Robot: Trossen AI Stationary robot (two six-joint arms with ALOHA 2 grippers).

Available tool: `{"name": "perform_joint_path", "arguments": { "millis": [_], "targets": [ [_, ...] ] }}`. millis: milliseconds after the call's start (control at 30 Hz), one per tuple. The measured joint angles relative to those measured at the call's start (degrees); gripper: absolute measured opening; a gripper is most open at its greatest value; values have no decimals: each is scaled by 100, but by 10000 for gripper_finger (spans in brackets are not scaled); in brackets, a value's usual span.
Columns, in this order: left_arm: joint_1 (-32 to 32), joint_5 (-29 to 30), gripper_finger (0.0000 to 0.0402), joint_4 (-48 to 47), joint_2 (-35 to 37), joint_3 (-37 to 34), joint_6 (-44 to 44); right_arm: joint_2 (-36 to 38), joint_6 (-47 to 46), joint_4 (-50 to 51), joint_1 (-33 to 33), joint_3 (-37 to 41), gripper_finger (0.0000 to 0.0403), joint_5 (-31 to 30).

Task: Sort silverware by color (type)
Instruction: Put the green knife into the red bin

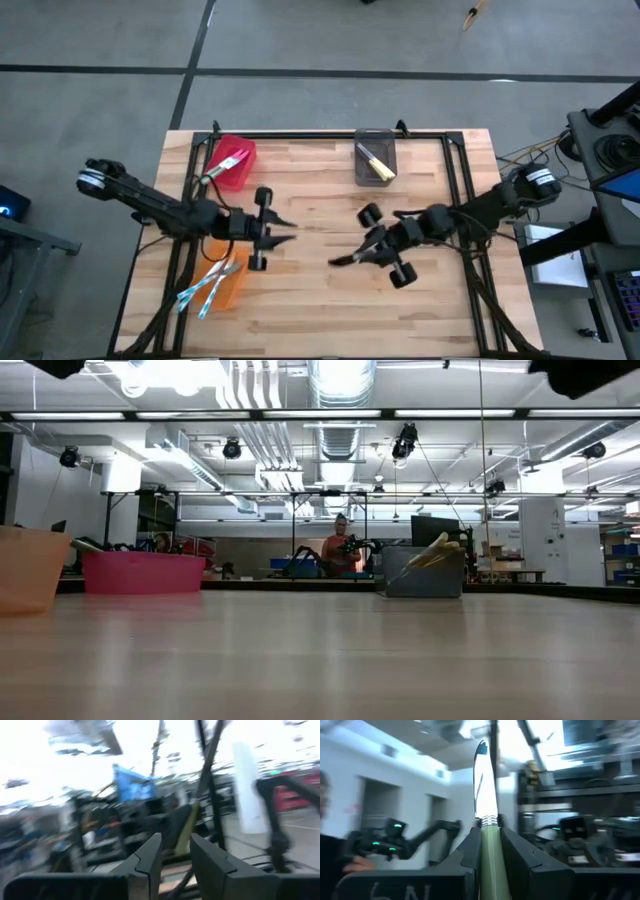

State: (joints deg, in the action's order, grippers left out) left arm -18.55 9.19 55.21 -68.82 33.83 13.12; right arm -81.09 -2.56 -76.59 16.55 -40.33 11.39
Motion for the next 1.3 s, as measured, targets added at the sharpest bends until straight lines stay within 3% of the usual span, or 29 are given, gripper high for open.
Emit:
{"name": "perform_joint_path", "arguments": {
  "millis": [133,267,433,600,1067,1200,1300],
  "targets": [
    [-69,-623,102,74,-213,357,249,-556,-482,18,-168,-651,45,419],
    [-160,-840,133,19,-376,633,460,-1089,-1091,-7,-314,-1125,45,771],
    [-220,-869,167,-3,-389,753,603,-1630,-1800,-44,-413,-1664,45,847],
    [-269,-1400,172,-16,-404,777,715,-1925,-2337,-27,-544,-1982,45,946],
    [-315,-1433,138,-12,-404,854,709,-2257,-2967,99,-810,-2307,45,960],
    [-315,-1368,95,-12,-404,854,718,-2264,-2953,91,-811,-2292,45,965],
    [-317,-1001,37,-16,-406,845,709,-2263,-2883,85,-815,-2292,45,985]
  ]
}}
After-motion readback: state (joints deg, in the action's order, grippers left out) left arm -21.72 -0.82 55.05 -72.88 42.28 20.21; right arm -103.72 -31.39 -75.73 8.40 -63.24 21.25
